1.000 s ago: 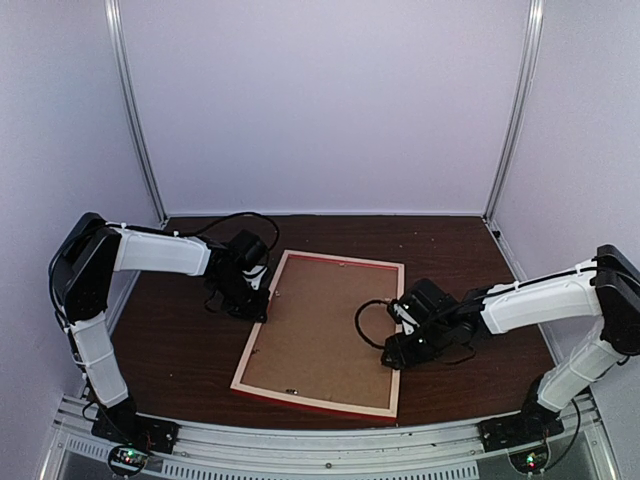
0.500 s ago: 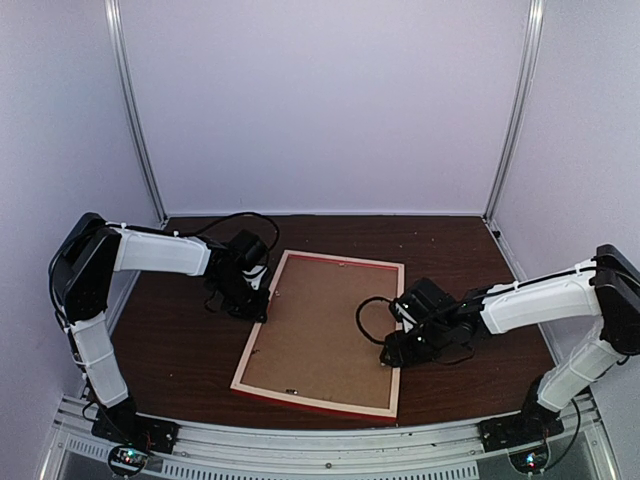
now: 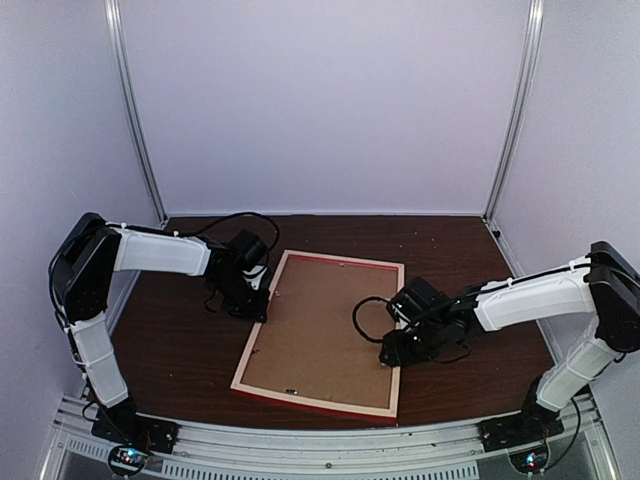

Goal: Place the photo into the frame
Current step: Press the fastener onto the backboard.

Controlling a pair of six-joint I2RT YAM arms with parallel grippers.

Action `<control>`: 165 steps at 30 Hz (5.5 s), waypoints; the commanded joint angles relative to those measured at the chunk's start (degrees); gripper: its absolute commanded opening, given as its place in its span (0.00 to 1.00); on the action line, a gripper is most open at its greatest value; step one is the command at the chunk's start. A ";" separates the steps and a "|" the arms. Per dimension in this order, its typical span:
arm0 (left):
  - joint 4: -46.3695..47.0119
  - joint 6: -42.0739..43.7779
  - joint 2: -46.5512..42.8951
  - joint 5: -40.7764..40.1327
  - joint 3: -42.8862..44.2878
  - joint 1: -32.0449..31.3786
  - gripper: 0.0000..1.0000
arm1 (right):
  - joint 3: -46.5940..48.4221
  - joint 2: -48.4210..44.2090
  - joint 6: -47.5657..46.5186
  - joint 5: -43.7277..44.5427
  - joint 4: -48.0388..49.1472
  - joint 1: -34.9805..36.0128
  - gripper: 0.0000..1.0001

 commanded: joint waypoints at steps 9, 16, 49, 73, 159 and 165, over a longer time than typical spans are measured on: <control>-1.13 1.18 0.91 0.09 -0.22 -0.12 0.19 | 2.34 1.03 -4.89 3.97 -8.14 1.40 0.49; -1.19 1.19 0.90 0.37 -0.14 -0.12 0.18 | 2.55 0.98 -6.71 3.48 -8.34 1.32 0.47; -0.93 0.86 -0.02 0.83 -0.97 -0.12 0.18 | -2.14 7.68 -16.63 -7.48 0.49 -5.69 0.37; -0.50 -0.03 -0.68 1.86 -1.48 -1.56 0.18 | 2.73 11.42 -16.97 -15.74 0.67 -13.98 0.23; 5.28 -7.45 -3.47 1.87 -5.76 -5.86 0.21 | 34.63 29.09 -14.27 -8.22 -6.35 -22.68 0.51; 5.35 -7.55 -3.31 1.20 -5.59 -6.26 0.18 | 34.49 29.63 -11.63 -8.21 -4.20 -22.67 0.54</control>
